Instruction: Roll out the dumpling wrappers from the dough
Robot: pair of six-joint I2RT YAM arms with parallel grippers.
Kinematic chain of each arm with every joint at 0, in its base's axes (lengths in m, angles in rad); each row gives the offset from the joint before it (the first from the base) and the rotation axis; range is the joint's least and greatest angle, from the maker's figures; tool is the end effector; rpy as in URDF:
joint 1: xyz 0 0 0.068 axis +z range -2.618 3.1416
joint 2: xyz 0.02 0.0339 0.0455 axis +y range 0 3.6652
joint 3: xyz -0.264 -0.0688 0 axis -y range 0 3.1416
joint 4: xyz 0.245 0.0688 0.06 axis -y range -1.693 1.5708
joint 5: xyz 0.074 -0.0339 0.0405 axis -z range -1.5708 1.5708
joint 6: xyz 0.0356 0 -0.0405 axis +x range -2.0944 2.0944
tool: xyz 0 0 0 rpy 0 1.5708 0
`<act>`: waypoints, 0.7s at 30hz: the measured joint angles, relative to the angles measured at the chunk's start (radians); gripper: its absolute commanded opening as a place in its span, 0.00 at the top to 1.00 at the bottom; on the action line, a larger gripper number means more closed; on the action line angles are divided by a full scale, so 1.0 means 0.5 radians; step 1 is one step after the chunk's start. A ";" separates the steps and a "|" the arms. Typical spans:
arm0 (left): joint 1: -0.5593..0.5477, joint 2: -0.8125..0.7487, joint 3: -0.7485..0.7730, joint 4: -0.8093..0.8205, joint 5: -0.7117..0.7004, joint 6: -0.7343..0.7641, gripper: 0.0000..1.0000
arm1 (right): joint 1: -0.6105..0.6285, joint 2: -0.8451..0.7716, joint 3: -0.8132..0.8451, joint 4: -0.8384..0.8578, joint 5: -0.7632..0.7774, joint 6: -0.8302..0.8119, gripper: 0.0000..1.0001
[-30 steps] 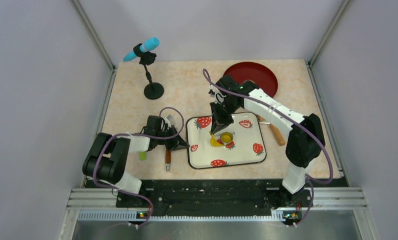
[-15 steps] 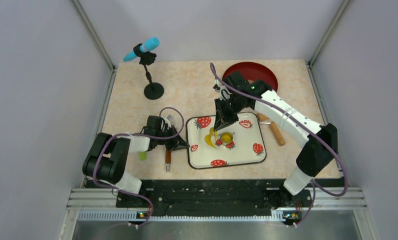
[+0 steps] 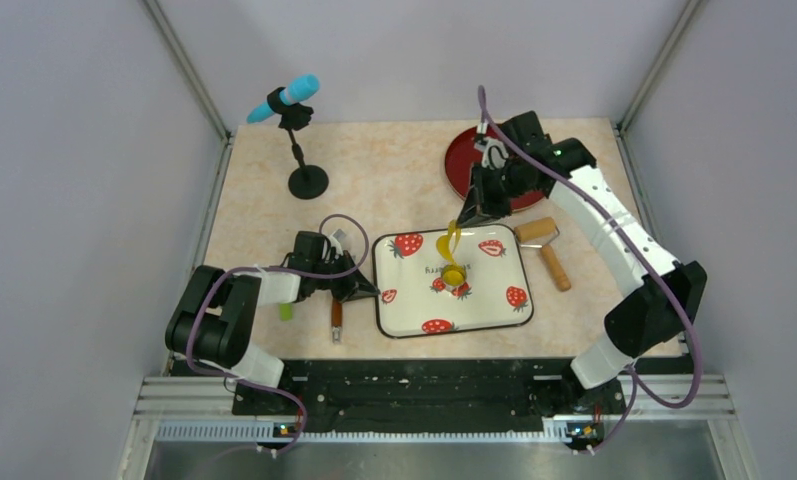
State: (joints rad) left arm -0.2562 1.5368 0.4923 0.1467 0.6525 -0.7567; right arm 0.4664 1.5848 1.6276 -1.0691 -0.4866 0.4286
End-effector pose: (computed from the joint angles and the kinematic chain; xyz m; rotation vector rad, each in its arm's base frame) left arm 0.2361 -0.0842 0.1157 -0.3461 2.5979 -1.2117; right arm 0.2788 0.1590 0.3577 -0.2389 2.7046 0.9333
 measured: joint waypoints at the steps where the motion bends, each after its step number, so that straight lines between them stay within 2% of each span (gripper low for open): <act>1: 0.000 0.000 0.000 0.000 0.000 0.000 1.00 | -0.045 0.000 0.023 -0.008 -0.012 -0.016 1.00; 10: 0.000 0.000 0.000 0.000 0.000 0.001 1.00 | -0.352 0.108 0.217 -0.110 -0.053 -0.211 1.00; 21: 0.000 0.000 0.000 0.000 0.002 0.001 1.00 | -0.465 0.520 0.130 -0.098 0.193 -0.436 1.00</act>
State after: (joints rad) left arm -0.2562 1.5368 0.4923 0.1467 0.6533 -0.7563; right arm 0.2337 1.8446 1.6924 -1.1183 -0.3901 0.2108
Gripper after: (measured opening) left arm 0.056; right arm 0.005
